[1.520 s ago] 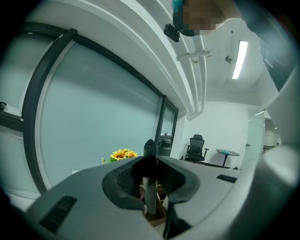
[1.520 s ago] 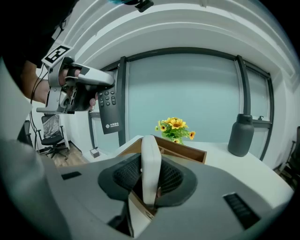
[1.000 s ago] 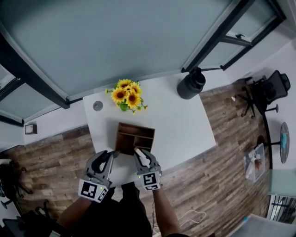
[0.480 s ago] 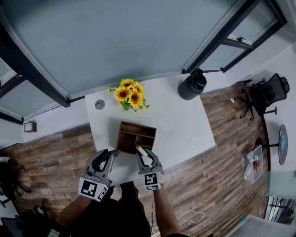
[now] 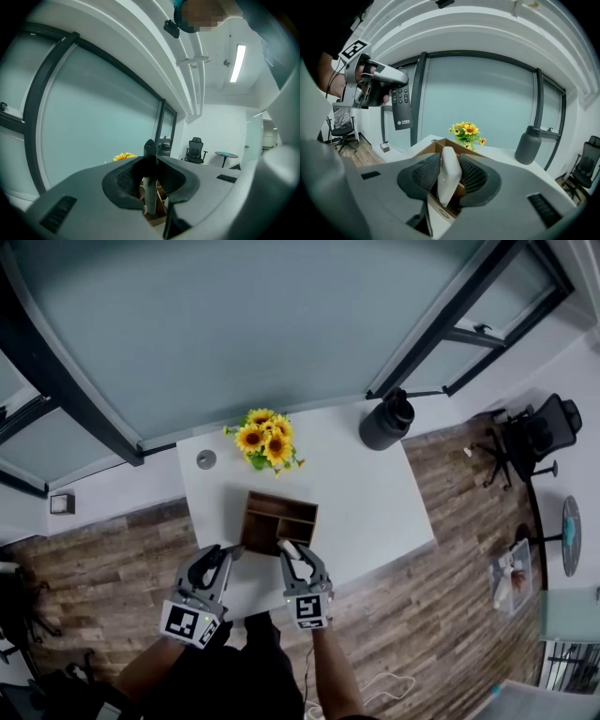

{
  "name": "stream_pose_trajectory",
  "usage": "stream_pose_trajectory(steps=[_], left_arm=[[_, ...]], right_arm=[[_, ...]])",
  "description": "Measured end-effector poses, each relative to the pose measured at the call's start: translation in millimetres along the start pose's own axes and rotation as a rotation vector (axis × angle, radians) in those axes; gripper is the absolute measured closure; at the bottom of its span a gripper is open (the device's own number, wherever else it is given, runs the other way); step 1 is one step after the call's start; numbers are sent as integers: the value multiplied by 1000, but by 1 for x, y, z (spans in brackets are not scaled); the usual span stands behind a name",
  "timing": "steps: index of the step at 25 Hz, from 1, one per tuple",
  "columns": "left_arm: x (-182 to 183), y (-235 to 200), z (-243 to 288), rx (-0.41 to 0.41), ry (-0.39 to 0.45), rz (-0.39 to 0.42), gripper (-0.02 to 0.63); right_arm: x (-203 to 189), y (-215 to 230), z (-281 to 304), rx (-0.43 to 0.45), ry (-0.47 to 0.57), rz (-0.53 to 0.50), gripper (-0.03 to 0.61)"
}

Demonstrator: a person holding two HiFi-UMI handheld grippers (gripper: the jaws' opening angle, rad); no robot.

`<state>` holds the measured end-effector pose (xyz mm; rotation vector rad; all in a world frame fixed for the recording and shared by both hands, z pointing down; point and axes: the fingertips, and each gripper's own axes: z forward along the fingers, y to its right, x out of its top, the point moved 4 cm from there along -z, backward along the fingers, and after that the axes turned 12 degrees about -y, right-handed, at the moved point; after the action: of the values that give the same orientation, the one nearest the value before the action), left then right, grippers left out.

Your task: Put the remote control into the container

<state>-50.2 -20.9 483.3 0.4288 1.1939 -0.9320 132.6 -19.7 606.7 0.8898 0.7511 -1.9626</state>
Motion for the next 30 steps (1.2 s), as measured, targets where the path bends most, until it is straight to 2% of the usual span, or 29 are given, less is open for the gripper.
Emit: stream_pose_trajectory(steps=[24,30], left_arm=[[17,9,-25,-17,52,18,528],[22,16,-34,-23,74,22,528]], right_arm=[[16,0,-35,-108,62,45,469],[28,-3,-52,-144,100,134,471]])
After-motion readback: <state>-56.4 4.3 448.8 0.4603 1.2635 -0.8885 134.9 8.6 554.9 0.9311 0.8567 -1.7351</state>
